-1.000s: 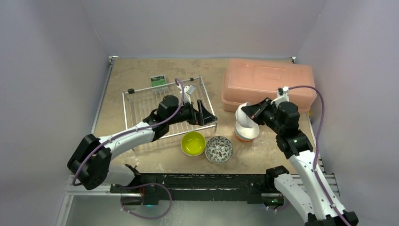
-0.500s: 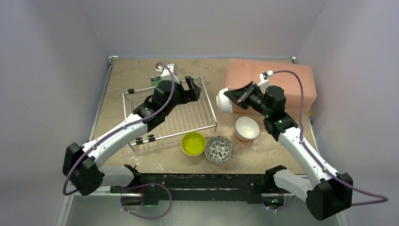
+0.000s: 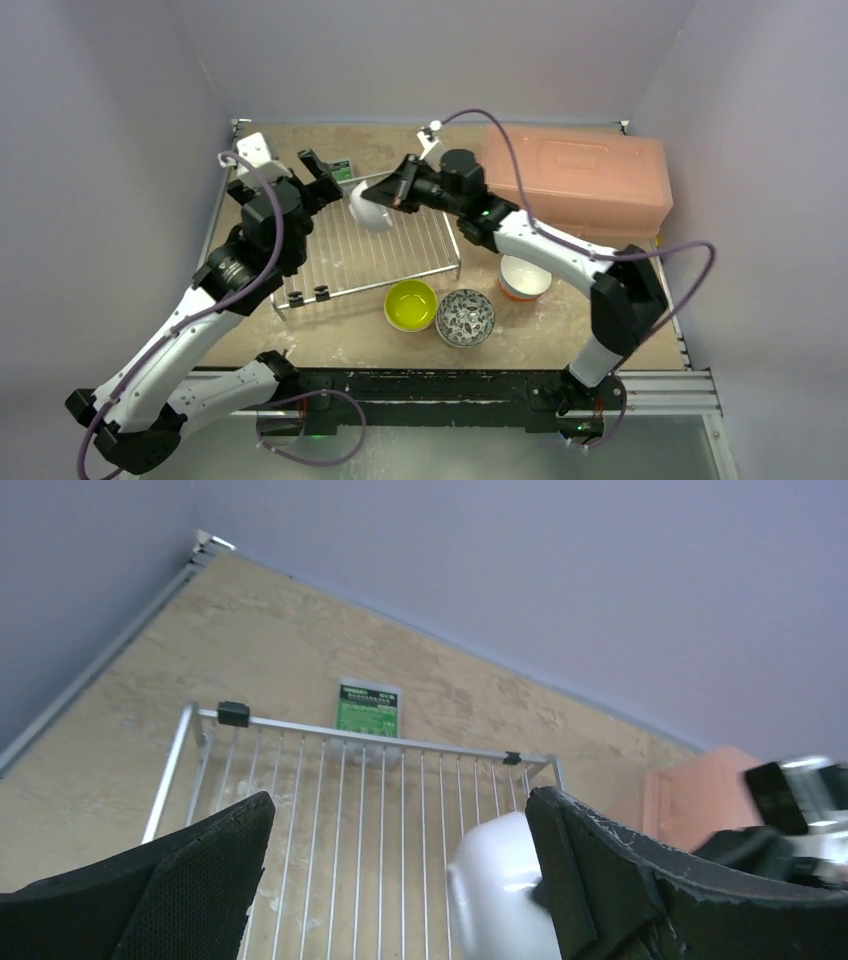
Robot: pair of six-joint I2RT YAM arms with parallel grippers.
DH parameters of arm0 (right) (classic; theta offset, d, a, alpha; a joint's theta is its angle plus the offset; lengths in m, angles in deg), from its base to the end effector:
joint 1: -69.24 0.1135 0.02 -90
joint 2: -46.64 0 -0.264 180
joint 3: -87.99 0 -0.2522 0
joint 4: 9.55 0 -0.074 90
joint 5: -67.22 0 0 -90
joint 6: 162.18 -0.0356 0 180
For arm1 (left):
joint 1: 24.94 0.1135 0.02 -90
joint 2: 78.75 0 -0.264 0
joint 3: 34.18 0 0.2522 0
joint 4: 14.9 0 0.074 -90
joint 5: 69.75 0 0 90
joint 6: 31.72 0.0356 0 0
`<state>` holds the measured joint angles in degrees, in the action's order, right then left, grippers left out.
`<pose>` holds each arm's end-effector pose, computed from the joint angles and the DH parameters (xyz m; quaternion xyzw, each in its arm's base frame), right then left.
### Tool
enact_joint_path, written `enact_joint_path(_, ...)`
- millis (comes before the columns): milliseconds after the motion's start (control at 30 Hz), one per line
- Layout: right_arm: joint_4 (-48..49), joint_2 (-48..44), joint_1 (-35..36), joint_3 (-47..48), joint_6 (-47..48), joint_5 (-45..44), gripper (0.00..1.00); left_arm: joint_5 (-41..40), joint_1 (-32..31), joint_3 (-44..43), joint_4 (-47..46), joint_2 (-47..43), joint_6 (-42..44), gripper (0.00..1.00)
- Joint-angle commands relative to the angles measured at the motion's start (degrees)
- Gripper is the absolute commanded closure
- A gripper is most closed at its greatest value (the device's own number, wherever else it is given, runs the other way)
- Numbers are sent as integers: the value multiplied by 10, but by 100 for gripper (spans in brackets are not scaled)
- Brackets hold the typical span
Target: Load the bowls into the dish rack
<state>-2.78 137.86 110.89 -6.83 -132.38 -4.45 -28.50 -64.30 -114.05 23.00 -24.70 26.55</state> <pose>0.2796 0.2637 0.3523 -0.0001 0.7028 0.6159 0.3559 0.1618 -0.0981 0.4167 -0.2118 0.7240 -0.0718 0.6526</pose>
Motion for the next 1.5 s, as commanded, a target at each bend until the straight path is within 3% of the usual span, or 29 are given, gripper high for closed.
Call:
enact_joint_path(0, 56, 78, 50, 97, 8, -14, 100, -53, 1, -51, 51, -30, 37, 2)
enact_joint_path(200, 55, 208, 97, 193, -65, 38, 100, -18, 1, -74, 68, -51, 66, 2)
enact_joint_path(467, 74, 308, 114, 264, -137, 63, 100, 48, 1, -98, 104, -43, 101, 2)
enact_joint_path(833, 135, 423, 128, 336, -286, 106, 100, 32, 1, -91, 113, -60, 125, 2)
enact_joint_path(1000, 112, 471, 136, 394, -328, 125, 100, 44, 2, -87, 118, -66, 123, 2)
enact_joint_path(1467, 79, 470, 127, 317, -335, 103, 100, 56, 2, -61, 91, -103, 120, 1)
